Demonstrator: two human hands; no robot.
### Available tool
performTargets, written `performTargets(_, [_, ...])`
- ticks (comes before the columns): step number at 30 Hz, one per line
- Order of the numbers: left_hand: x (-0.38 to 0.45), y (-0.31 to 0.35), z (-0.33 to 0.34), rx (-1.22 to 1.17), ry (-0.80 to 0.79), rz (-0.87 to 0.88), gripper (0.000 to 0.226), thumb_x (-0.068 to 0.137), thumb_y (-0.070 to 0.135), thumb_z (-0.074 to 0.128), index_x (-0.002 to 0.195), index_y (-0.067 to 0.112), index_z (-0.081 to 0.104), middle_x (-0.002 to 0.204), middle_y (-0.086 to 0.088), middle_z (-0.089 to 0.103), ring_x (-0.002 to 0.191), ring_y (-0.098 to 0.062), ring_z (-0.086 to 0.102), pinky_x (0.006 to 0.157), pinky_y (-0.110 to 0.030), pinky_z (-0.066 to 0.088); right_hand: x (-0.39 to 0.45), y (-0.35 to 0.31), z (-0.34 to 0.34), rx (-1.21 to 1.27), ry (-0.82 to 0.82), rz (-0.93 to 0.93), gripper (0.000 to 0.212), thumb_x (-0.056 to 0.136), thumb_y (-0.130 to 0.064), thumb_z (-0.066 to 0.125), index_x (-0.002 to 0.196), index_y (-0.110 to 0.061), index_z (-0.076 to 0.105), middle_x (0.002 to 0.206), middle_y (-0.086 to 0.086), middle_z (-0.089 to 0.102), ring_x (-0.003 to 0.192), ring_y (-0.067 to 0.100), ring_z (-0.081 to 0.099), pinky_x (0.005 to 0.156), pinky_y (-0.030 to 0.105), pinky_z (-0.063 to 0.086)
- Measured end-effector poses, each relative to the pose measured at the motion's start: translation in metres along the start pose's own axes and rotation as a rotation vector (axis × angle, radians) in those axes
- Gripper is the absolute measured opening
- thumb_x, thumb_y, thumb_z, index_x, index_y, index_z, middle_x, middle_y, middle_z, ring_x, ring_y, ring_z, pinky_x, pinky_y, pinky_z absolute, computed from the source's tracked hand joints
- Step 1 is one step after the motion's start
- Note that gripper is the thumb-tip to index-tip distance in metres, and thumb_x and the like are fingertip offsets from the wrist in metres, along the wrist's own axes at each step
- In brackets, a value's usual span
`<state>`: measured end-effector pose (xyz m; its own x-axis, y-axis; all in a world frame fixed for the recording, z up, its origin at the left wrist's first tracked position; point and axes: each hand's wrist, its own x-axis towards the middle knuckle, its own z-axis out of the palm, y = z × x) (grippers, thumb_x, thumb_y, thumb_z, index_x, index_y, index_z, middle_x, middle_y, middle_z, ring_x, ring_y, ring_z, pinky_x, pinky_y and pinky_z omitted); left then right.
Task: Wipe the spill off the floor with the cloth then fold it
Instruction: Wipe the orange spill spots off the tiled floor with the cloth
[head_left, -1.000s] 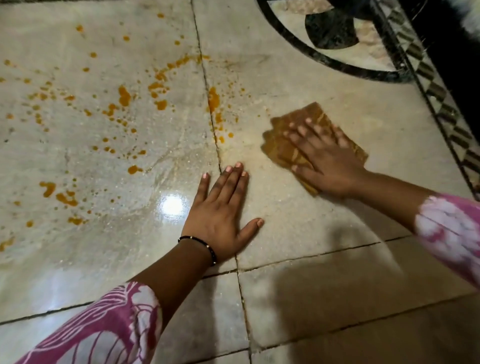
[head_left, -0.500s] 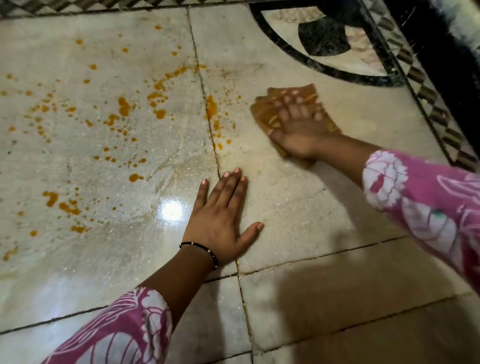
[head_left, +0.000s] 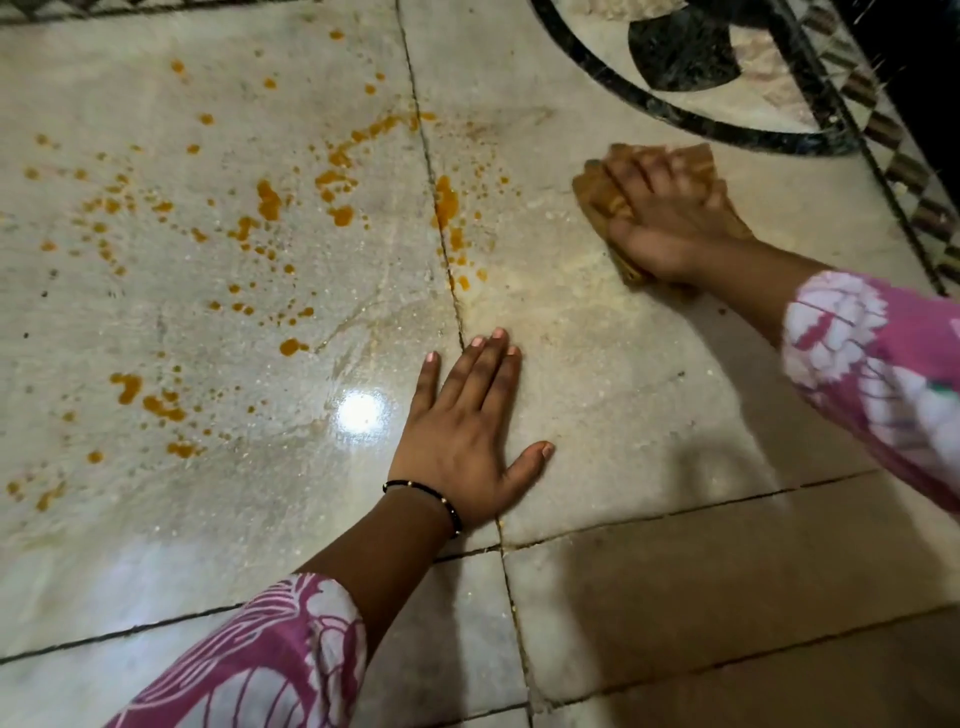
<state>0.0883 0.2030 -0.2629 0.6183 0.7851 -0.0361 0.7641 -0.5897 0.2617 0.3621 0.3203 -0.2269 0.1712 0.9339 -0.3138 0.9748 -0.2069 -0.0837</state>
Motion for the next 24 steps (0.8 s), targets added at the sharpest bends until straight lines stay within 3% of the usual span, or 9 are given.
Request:
performTargets(5, [0.0,0.002,-0.001,0.04,0.026,-0.071,0.096,0.085,0.069,0.031,0.151,0.004,0.006,0.159,-0.013,-0.005,0.147,-0.025,-0.004,0.117,-0.051,-0.002,-0.025,-0.071,0.02,-0.158,-0.025,-0.381,0.069,0.086,-0.055,0.021,0.15,-0.037,0.005,0.161,-0.001,-0.001,0.146,0.024,-0.007,0.111,0.059,-0.007])
performTargets(9, [-0.001,0.003,0.001,0.041,0.038,-0.097,0.101,0.085,0.072,0.03,0.15,0.001,0.0,0.157,-0.017,-0.011,0.146,-0.029,-0.011,0.116,-0.054,-0.003,-0.086,-0.04,0.041,-0.182,0.04,-0.65,0.073,0.077,-0.051,0.027,0.148,-0.037,0.019,0.158,-0.001,0.019,0.146,0.022,0.006,0.111,0.058,0.003])
performTargets(11, [-0.001,0.003,0.001,0.044,0.032,-0.094,0.1,0.085,0.071,0.029,0.15,0.001,-0.001,0.157,-0.017,-0.012,0.145,-0.029,-0.013,0.116,-0.054,-0.004,-0.089,-0.01,0.036,-0.196,0.055,-0.638,0.074,0.075,-0.052,0.033,0.147,-0.036,0.023,0.156,0.002,0.027,0.145,0.024,0.015,0.11,0.059,0.01])
performTargets(14, [0.0,0.002,0.001,0.037,0.026,-0.085,0.1,0.085,0.071,0.029,0.15,0.001,-0.001,0.157,-0.015,-0.014,0.145,-0.027,-0.015,0.116,-0.053,-0.005,-0.053,0.013,0.012,-0.18,0.046,-0.427,0.081,0.072,-0.061,0.023,0.149,-0.037,0.018,0.158,0.001,0.018,0.146,0.023,0.01,0.113,0.056,0.006])
performTargets(18, [0.0,0.001,0.001,0.031,0.04,-0.072,0.1,0.084,0.069,0.034,0.15,0.001,0.002,0.157,-0.015,-0.011,0.146,-0.027,-0.013,0.116,-0.054,-0.002,0.007,-0.03,0.003,-0.109,0.052,-0.276,0.073,0.079,-0.056,0.022,0.149,-0.037,0.015,0.16,-0.003,0.009,0.147,0.022,0.001,0.114,0.055,-0.001])
performTargets(21, [-0.001,0.002,0.001,0.026,0.076,-0.073,0.101,0.084,0.069,0.035,0.149,0.001,-0.001,0.157,-0.016,-0.012,0.145,-0.028,-0.012,0.116,-0.053,-0.002,-0.003,-0.078,0.02,-0.174,0.041,-0.495,0.073,0.079,-0.053,0.02,0.149,-0.037,0.017,0.16,-0.003,0.012,0.147,0.022,0.001,0.112,0.054,-0.007])
performTargets(24, [-0.002,0.001,0.002,0.01,0.11,-0.089,0.103,0.084,0.07,0.036,0.148,0.0,-0.004,0.155,-0.016,-0.014,0.145,-0.03,-0.012,0.116,-0.053,-0.002,-0.045,-0.078,0.033,-0.21,0.018,-0.793,0.074,0.077,-0.049,0.02,0.149,-0.035,0.021,0.159,-0.004,0.014,0.147,0.02,0.003,0.111,0.051,-0.009])
